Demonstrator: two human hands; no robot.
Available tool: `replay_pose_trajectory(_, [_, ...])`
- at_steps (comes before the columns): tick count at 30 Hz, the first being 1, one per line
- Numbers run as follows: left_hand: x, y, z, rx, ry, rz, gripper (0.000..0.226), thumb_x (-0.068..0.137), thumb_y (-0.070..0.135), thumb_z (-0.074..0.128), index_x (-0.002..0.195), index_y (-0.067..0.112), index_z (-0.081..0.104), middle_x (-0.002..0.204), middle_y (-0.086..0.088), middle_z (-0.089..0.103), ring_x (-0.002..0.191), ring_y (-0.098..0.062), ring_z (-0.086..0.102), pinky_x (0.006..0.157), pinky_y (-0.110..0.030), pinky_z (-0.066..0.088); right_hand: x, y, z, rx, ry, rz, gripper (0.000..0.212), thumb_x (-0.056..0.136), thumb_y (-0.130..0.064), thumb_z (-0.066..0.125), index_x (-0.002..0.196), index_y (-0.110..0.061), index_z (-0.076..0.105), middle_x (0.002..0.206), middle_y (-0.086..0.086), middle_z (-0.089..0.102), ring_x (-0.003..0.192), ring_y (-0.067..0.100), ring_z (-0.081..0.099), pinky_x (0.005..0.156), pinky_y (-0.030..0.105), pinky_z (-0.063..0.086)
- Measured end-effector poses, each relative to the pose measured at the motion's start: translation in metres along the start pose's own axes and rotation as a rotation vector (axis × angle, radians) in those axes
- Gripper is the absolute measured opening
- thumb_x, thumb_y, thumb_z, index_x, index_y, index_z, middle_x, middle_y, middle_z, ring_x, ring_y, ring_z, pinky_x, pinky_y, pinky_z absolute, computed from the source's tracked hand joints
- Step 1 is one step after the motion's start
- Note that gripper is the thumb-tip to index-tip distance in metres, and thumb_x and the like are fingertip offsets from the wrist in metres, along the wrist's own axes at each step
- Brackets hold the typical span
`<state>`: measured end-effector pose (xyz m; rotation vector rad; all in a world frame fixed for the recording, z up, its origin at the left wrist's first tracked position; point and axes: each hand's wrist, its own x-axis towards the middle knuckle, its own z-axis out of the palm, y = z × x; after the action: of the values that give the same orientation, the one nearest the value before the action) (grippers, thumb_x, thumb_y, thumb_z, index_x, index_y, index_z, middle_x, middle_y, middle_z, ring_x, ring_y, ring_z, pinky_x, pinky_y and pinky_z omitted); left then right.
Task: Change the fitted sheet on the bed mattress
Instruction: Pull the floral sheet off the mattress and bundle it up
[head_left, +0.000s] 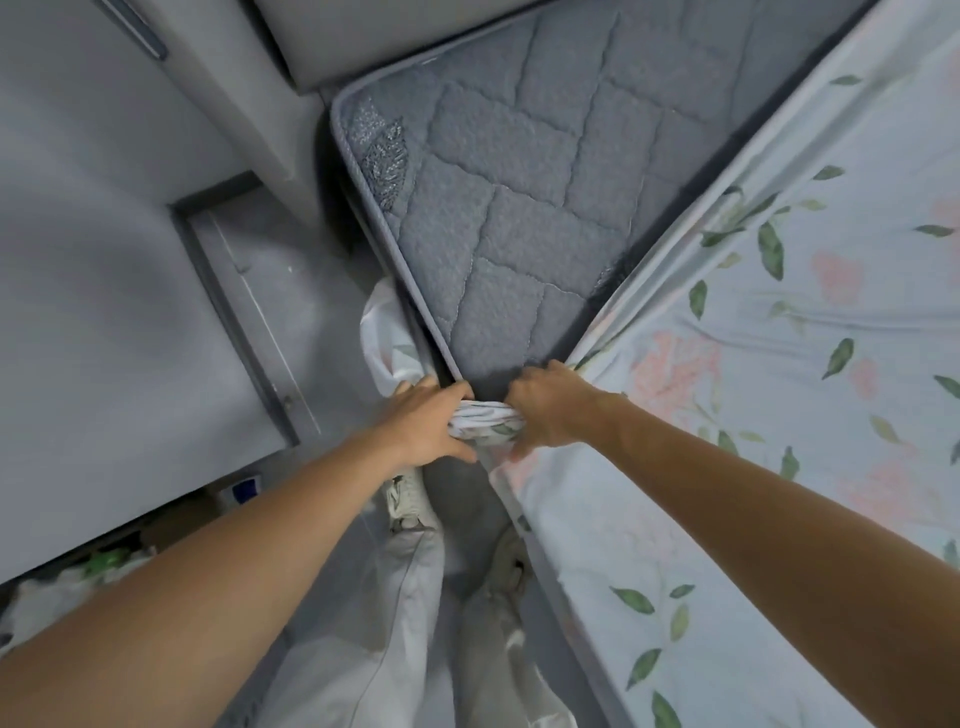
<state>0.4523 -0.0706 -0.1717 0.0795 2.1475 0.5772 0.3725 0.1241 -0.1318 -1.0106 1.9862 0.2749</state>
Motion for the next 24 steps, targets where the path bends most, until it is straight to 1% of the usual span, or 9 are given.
replay_pose_trajectory(3, [0.005,0.009,0.01,0.076,0.003,0.029,0.057,0.064,0.067,0.087,0.102,0.036,0.058,0.092,0.006,0.042,0.106,-0.027,0.05,0.1,-0.04,0.041,-0.002,0.002,0.008,0.029,0.021,-0.02,0.057,0.083,-0.062,0.077,0.12,-0.02,0.066,0.121,0.003,0.067,0.117,0.025,0.06,0.094,0.036,0.039])
replay_pose_trajectory(5, [0.006,0.015,0.019,0.079,0.021,0.034,0.047,0.07,0.063,0.086,0.098,0.034,0.061,0.089,0.005,0.042,0.102,-0.023,0.047,0.096,-0.038,0.037,-0.004,0.004,0.015,0.07,0.006,-0.02,0.045,0.089,-0.056,0.074,0.115,-0.021,0.066,0.114,0.004,0.069,0.109,0.027,0.064,0.085,0.034,0.041])
replay_pose_trajectory(8, [0.003,0.027,0.034,0.09,0.063,0.106,0.032,0.083,0.054,0.08,0.099,0.029,0.068,0.095,0.004,0.056,0.105,-0.019,0.04,0.093,-0.039,0.032,-0.016,0.006,0.03,0.134,-0.037,-0.003,0.043,0.094,-0.063,0.066,0.102,-0.021,0.06,0.101,0.003,0.065,0.093,0.028,0.061,0.074,0.03,0.037])
replay_pose_trajectory(12, [-0.009,0.04,0.048,0.037,0.135,0.219,0.02,0.095,0.036,0.073,0.11,0.024,0.071,0.108,0.008,0.058,0.111,-0.018,0.039,0.101,-0.043,0.035,-0.042,0.008,0.043,0.223,0.023,0.021,0.04,0.099,-0.056,0.061,0.119,-0.021,0.058,0.119,0.006,0.07,0.108,0.032,0.065,0.078,0.033,0.038])
replay_pose_trajectory(14, [-0.02,0.045,0.05,-0.003,0.127,0.211,0.008,0.097,0.034,0.07,0.098,0.032,0.062,0.102,0.006,0.054,0.11,-0.021,0.042,0.098,-0.042,0.038,-0.061,0.007,0.039,0.293,-0.024,0.02,0.048,0.089,-0.071,0.065,0.106,-0.027,0.059,0.097,-0.005,0.066,0.092,0.026,0.062,0.075,0.034,0.038])
replay_pose_trajectory(15, [-0.027,0.05,0.049,-0.019,0.095,0.19,0.015,0.099,0.035,0.068,0.093,0.037,0.054,0.098,0.004,0.049,0.107,-0.024,0.045,0.094,-0.041,0.04,-0.069,0.006,0.037,0.304,-0.061,0.017,0.052,0.083,-0.076,0.069,0.1,-0.028,0.059,0.088,-0.01,0.062,0.085,0.023,0.06,0.071,0.033,0.038])
replay_pose_trajectory(18, [-0.044,0.07,0.044,-0.003,0.02,0.153,0.015,0.105,0.036,0.059,0.096,0.026,0.052,0.094,0.003,0.04,0.095,-0.028,0.046,0.085,-0.042,0.043,-0.093,0.005,0.029,0.219,-0.107,0.024,0.052,0.078,-0.069,0.079,0.093,-0.024,0.059,0.075,-0.011,0.054,0.078,0.023,0.059,0.062,0.031,0.037])
replay_pose_trajectory(22, [-0.059,0.082,0.05,0.015,0.071,0.068,0.011,0.105,0.03,0.056,0.114,0.026,0.051,0.099,0.001,0.04,0.102,-0.033,0.048,0.083,-0.042,0.039,-0.109,-0.006,0.04,0.063,-0.009,0.048,0.027,0.096,-0.048,0.068,0.102,-0.021,0.066,0.095,0.001,0.065,0.085,0.024,0.058,0.071,0.032,0.042])
replay_pose_trajectory(24, [-0.064,0.089,0.062,-0.027,0.064,0.034,0.027,0.103,0.032,0.059,0.128,0.033,0.048,0.102,0.002,0.04,0.108,-0.034,0.048,0.088,-0.042,0.04,-0.107,-0.008,0.057,0.052,0.028,0.065,0.026,0.1,-0.04,0.059,0.114,-0.021,0.069,0.112,0.003,0.066,0.102,0.024,0.063,0.082,0.037,0.05])
